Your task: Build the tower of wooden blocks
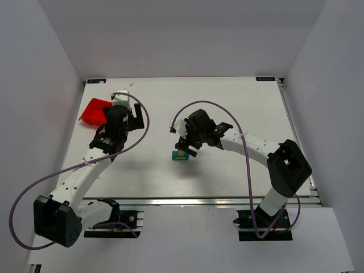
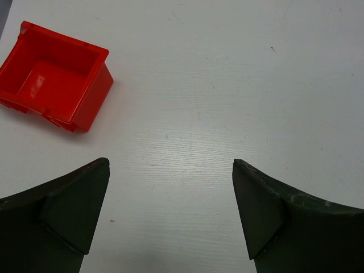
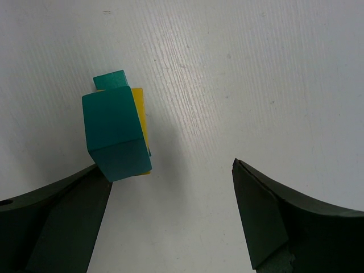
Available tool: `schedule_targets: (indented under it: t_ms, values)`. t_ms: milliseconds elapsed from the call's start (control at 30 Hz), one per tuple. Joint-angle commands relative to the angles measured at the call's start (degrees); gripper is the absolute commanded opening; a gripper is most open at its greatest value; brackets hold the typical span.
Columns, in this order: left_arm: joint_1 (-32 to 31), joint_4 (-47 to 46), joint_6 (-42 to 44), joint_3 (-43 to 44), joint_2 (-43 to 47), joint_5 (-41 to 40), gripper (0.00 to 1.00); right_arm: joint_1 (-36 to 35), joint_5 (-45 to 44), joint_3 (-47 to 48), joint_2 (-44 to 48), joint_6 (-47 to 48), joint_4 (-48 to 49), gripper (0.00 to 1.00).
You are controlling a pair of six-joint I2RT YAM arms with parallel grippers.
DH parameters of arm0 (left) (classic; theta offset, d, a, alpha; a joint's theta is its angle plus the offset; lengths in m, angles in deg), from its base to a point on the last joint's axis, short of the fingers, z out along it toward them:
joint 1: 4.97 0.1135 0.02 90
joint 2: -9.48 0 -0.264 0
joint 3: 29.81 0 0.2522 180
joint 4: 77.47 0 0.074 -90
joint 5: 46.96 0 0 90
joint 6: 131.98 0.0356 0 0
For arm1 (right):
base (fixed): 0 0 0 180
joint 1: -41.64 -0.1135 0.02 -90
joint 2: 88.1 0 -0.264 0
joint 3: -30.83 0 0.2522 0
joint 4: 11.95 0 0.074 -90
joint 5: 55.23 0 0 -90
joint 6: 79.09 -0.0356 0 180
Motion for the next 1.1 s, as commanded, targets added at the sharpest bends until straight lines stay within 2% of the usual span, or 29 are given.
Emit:
schedule_targets:
  t_ms: [0,767,1067]
  values:
    - [-0.3,-0.3,0.5,0.1,1.2,0.7,0.98,-0.1,-0.6,-0.5,1.8,-0.3,1.9,0.89]
    - [-0.3,-0.2,0.7,0.2,1.2,1.2,0.98,-0.2,0.7,-0.6,3.4,0.2,0.8,0.89]
    - [-0.3,2.7,-1.3,2.8,1.5,1.2,0.98,-0.1,5.5,-1.7,12.1,-3.3,-1.7,0.89]
